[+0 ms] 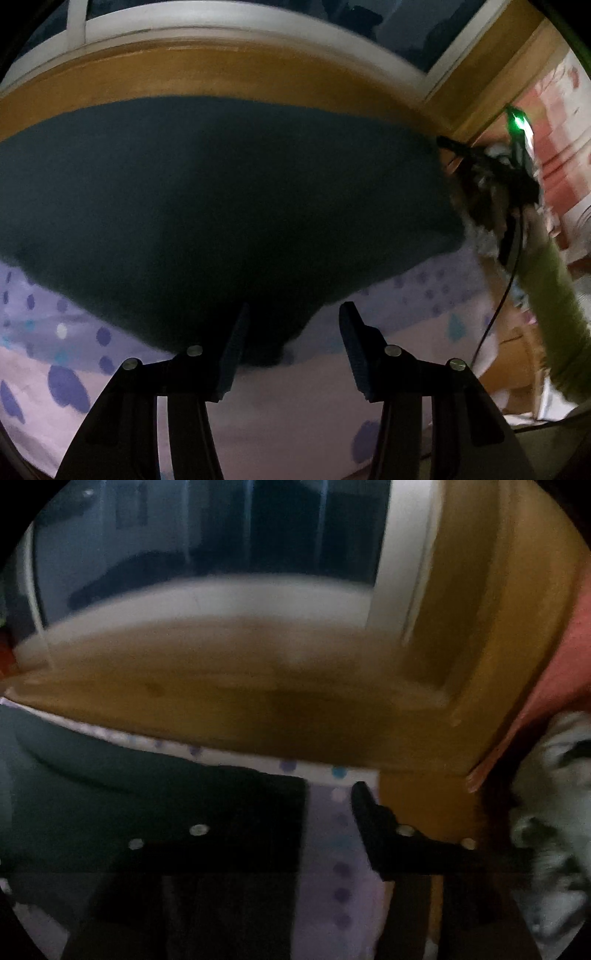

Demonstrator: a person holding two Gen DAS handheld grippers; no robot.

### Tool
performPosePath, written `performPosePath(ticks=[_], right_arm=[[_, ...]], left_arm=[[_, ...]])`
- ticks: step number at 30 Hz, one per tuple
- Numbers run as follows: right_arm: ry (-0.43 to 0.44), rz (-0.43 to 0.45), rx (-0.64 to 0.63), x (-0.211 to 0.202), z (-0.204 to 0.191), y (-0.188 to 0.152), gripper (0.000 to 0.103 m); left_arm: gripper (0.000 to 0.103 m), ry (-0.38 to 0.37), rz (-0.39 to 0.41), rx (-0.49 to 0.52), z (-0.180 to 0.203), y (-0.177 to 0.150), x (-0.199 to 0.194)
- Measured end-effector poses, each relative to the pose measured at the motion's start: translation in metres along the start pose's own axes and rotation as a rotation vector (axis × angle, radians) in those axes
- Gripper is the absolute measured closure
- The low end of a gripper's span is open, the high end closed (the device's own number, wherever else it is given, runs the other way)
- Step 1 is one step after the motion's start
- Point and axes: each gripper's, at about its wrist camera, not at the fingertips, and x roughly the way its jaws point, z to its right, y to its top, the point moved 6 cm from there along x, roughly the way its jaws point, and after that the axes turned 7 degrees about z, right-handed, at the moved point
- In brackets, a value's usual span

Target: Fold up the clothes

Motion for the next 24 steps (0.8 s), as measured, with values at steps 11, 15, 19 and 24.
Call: performPosePath(ticks=[11, 15, 19, 24], right_arm=[[0.294, -0.043, -0.206, -0.068, -0.098, -0.078, 0.048], [0.293, -0.086, -0.32, -0.069, -0.107, -0.132, 0.054], [0.287, -0.076, -0.373, -0.087, -0.098, -0.148, 0.054], [0.287, -0.108, -0.417, -0.098, -0.1, -0.139, 0.053]], left_arm=[[0.053, -0.099, -0.067, 0.078, 0.033, 0.019, 0.049], [0.053, -0.125, -0.087, 0.062, 0.029, 0.001, 0.041], [0.053, -0.138, -0.104, 0.041, 0.032, -0.008, 0.034], [0.053, -0.114, -0.14, 0.07, 0.04, -0.019, 0.033]])
